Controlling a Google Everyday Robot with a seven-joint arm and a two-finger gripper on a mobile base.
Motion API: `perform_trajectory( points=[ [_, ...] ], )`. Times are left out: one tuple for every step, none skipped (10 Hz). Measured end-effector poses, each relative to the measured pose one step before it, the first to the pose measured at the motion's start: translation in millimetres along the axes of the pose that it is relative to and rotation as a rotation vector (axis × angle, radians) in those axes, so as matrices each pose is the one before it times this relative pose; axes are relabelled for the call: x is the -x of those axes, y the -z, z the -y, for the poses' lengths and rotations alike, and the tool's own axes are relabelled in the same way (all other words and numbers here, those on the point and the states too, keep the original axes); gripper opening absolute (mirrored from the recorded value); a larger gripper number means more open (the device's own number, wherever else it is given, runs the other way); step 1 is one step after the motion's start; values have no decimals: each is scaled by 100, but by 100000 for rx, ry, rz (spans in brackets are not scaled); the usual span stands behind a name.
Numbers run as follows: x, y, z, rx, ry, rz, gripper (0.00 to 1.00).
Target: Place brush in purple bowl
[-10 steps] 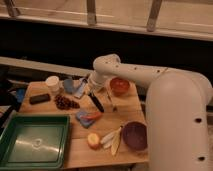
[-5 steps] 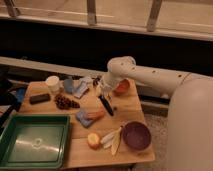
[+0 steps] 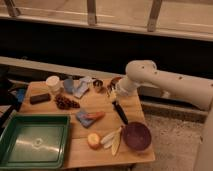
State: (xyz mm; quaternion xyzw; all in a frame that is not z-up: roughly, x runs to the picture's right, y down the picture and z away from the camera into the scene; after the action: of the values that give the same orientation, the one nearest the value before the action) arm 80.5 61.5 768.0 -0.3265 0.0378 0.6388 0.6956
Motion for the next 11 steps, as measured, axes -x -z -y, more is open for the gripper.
perform_trajectory(
  points=[
    [-1783, 818, 791, -1195, -3408, -998, 0],
    [-2227, 447, 255, -582, -3769, -1629, 0],
    [-1645, 94, 13, -338, -2385, -1279, 0],
    [-2042, 184, 196, -441, -3239, -1325, 0],
    [-2588, 61, 578, -993, -4622, -2453, 0],
    [-1948, -636, 153, -586, -3459, -3241, 0],
    [-1431, -574, 186, -138, -2674, -2453, 0],
    [-1385, -403, 1006, -279, -4316, -1558, 0],
    [-44, -6, -163, 81, 78, -91, 0],
    [23, -50, -100, 101, 179, -1, 0],
    [-7, 55, 129, -50, -263, 105, 0]
  ],
)
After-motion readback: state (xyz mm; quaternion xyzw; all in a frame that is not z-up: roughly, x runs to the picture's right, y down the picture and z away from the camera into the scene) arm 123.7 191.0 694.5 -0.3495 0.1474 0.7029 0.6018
